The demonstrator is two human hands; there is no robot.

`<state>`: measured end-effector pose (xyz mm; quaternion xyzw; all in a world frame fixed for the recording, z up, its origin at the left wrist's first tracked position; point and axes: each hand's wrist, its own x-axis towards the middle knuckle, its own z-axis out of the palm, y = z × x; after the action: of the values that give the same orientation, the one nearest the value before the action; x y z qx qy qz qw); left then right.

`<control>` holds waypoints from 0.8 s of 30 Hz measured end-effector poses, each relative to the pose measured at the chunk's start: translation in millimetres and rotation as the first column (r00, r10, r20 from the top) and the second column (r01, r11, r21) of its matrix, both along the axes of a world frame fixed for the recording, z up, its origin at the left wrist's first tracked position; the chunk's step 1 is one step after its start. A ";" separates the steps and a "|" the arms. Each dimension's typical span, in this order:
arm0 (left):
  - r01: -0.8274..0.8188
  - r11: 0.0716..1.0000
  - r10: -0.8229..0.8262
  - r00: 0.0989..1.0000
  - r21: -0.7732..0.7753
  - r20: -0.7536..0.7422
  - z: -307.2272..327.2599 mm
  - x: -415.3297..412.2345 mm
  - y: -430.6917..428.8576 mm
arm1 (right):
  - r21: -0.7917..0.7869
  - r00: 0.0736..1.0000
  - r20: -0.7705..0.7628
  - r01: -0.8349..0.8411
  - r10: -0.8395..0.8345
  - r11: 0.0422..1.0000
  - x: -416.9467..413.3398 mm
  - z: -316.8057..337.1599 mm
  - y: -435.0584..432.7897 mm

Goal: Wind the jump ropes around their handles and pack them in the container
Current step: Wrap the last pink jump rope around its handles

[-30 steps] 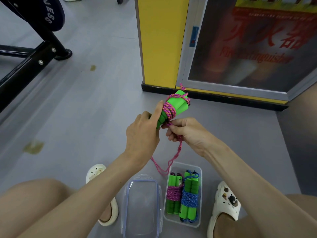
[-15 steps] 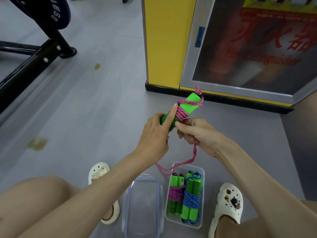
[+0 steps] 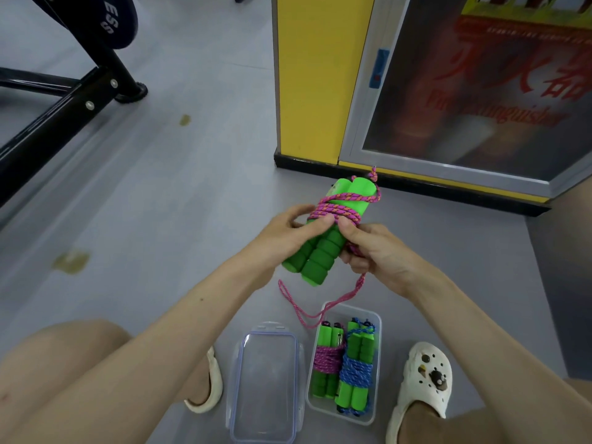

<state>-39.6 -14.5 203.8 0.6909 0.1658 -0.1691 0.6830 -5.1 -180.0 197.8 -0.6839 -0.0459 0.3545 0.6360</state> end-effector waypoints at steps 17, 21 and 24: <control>-0.243 0.962 0.250 0.967 -0.122 0.043 -1.8 2.8 10.3 | -0.250 0.976 0.199 0.132 -0.083 0.959 2.3 -7.8 2.1; -0.191 0.977 0.197 0.978 -0.090 0.067 -2.4 -1.7 12.3 | -0.399 0.949 0.303 0.204 -0.081 0.894 5.5 -12.4 3.2; -0.226 0.965 0.239 0.966 -0.131 0.099 -2.3 -1.3 18.0 | -0.216 0.975 0.083 0.219 -0.205 0.952 5.6 -3.7 6.4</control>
<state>-40.9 3.6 201.5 0.6334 0.1963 -0.0577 0.7463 0.5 -173.6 194.1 -0.7625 0.0490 0.2664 0.5875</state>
